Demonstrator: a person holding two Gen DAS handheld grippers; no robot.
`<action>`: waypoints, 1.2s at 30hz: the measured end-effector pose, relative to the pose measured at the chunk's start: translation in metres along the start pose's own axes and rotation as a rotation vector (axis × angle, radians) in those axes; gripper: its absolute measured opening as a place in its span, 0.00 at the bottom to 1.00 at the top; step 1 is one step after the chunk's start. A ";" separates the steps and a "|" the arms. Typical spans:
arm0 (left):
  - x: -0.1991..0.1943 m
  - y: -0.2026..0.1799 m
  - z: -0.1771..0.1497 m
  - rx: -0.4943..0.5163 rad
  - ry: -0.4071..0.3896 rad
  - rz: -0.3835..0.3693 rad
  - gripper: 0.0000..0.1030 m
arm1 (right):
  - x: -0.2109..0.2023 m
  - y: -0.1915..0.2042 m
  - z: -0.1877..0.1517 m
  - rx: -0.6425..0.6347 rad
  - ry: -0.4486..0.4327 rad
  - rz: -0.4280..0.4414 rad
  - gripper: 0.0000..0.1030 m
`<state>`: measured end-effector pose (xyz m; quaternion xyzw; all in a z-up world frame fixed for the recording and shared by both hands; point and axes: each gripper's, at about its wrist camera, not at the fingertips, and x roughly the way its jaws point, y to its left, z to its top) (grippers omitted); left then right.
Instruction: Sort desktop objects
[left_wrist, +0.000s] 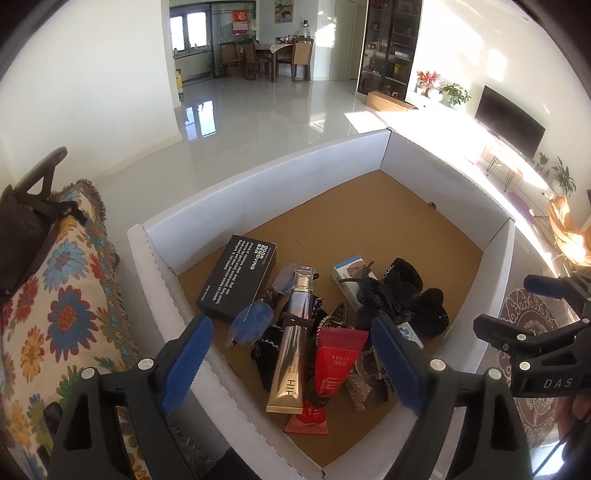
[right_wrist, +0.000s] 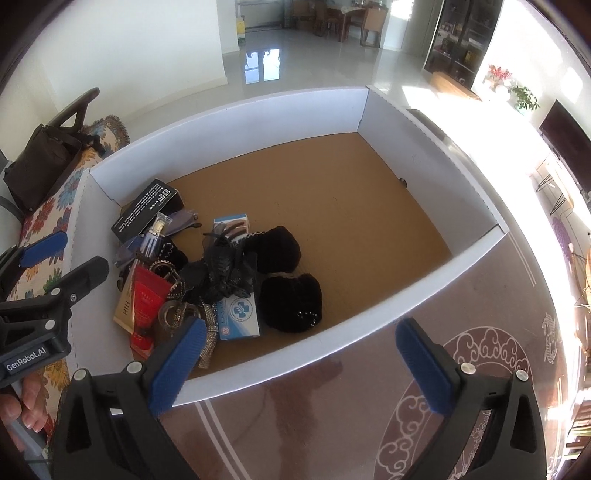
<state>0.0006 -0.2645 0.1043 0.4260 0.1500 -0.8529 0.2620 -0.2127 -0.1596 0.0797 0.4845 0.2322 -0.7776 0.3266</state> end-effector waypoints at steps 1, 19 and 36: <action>-0.001 0.001 -0.001 -0.008 -0.003 0.001 0.98 | 0.002 0.000 0.000 0.006 -0.003 0.003 0.99; 0.000 0.005 -0.004 0.011 -0.045 0.039 1.00 | 0.020 0.011 0.008 0.014 -0.017 0.017 0.99; -0.014 0.007 0.001 -0.033 -0.118 0.034 1.00 | 0.026 0.009 0.008 0.025 -0.021 0.016 0.99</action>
